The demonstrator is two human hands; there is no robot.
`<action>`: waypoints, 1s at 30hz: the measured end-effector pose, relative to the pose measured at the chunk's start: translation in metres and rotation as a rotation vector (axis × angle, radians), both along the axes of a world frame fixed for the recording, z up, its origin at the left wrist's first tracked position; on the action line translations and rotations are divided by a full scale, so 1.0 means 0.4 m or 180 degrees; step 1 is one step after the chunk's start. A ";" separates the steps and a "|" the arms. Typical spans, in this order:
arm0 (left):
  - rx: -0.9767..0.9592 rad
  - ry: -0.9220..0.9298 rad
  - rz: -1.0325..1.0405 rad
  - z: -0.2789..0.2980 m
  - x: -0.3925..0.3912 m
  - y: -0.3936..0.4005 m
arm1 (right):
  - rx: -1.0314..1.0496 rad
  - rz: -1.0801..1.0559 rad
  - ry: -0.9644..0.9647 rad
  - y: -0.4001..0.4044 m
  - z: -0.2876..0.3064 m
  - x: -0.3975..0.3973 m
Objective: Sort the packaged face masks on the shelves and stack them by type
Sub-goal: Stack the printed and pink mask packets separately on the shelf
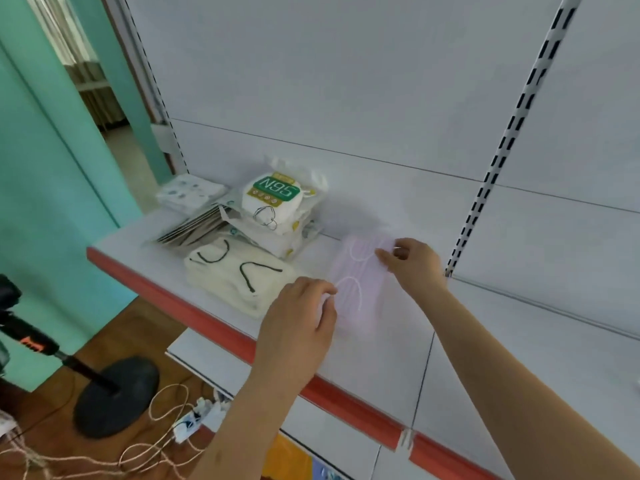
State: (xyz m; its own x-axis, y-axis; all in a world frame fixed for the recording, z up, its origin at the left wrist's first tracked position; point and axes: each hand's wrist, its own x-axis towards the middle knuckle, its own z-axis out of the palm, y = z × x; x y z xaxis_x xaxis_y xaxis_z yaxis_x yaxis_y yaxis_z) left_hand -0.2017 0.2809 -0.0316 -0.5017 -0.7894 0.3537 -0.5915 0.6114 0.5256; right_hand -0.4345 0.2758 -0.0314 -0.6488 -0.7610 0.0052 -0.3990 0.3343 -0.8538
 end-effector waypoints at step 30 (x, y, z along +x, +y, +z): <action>0.0374 -0.0431 -0.1898 -0.060 -0.752 0.613 | 0.1007 -0.2232 0.1358 1.106 -0.087 -0.406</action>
State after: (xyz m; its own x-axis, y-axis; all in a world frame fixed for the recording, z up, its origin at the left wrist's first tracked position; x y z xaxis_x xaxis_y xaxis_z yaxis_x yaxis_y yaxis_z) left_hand -0.5026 0.5262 -0.0555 -0.9025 -0.3895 0.1838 -0.2323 0.7997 0.5537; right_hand -0.5969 0.7183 -0.0664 -0.9581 -0.1946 0.2100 -0.2767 0.8178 -0.5047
